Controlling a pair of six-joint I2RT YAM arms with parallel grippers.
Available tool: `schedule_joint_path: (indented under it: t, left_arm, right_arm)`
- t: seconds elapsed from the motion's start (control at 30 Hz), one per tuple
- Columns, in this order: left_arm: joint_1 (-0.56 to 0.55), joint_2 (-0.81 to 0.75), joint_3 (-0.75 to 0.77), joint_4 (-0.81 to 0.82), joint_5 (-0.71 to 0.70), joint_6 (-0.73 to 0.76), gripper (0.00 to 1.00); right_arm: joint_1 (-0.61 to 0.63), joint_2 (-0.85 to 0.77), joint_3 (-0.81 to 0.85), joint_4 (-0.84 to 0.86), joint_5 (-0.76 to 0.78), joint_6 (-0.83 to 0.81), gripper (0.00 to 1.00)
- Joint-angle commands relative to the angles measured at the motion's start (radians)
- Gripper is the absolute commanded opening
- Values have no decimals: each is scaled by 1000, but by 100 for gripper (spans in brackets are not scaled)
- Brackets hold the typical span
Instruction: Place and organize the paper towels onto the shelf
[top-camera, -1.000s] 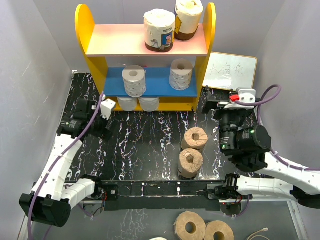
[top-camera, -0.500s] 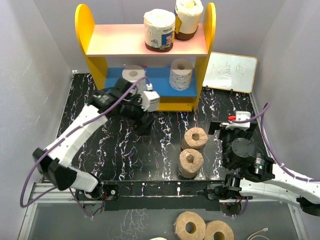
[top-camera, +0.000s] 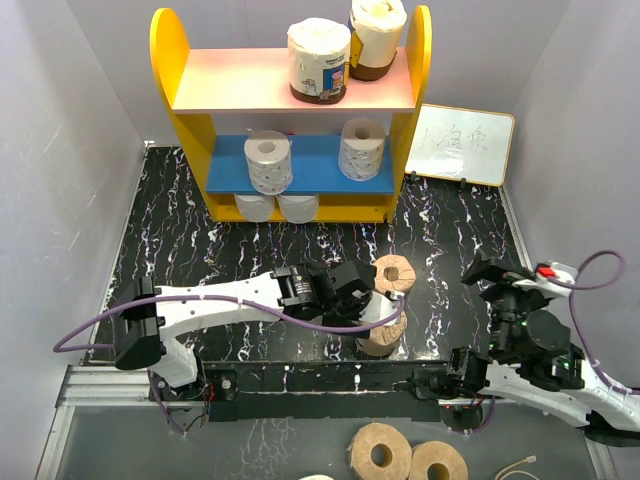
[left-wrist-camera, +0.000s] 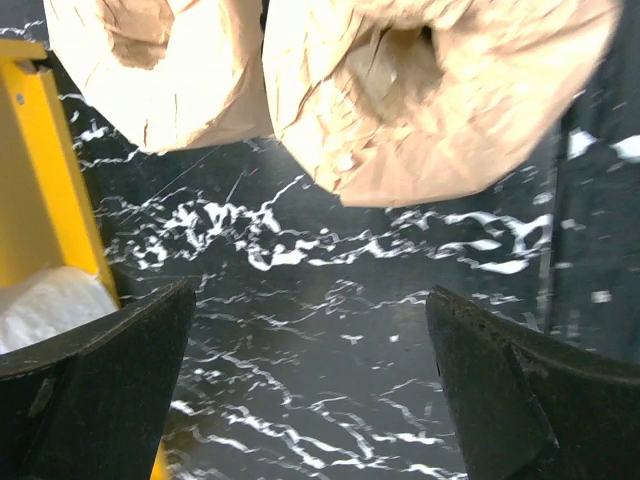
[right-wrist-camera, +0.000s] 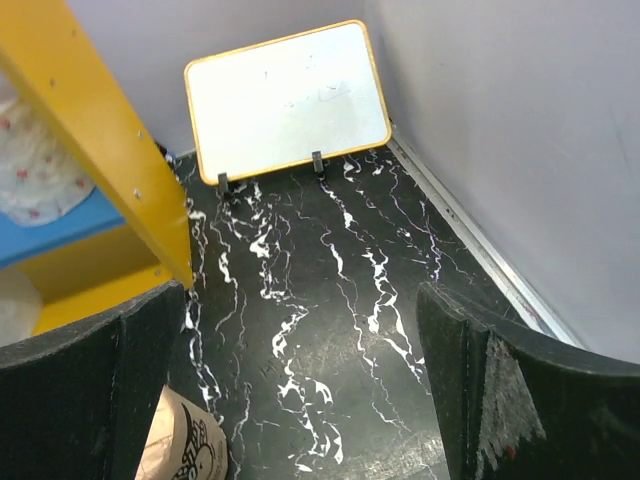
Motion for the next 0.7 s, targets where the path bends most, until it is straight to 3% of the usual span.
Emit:
schedule_joint_path:
  t: [0.0,0.1,0.27,0.5,0.67]
  left_arm:
    - [24,8,-18,176,-123,150,99]
    - [26,40,53,134,-57,102,99]
    - [27,67,136,36,152,51,99]
    - [-2,89,139,-50,295,148,96]
    - [-50,92,167,-123,371,202,90]
  right_arm:
    - [5,-59,25,1,119,41,98]
    - [10,23,-23,128,53,-68,99]
    - [10,114,-39,158,-5,-102,99]
    - [10,10,-119,382,-14,-324,99]
    - [10,-2,-123,390,-6,-333,98]
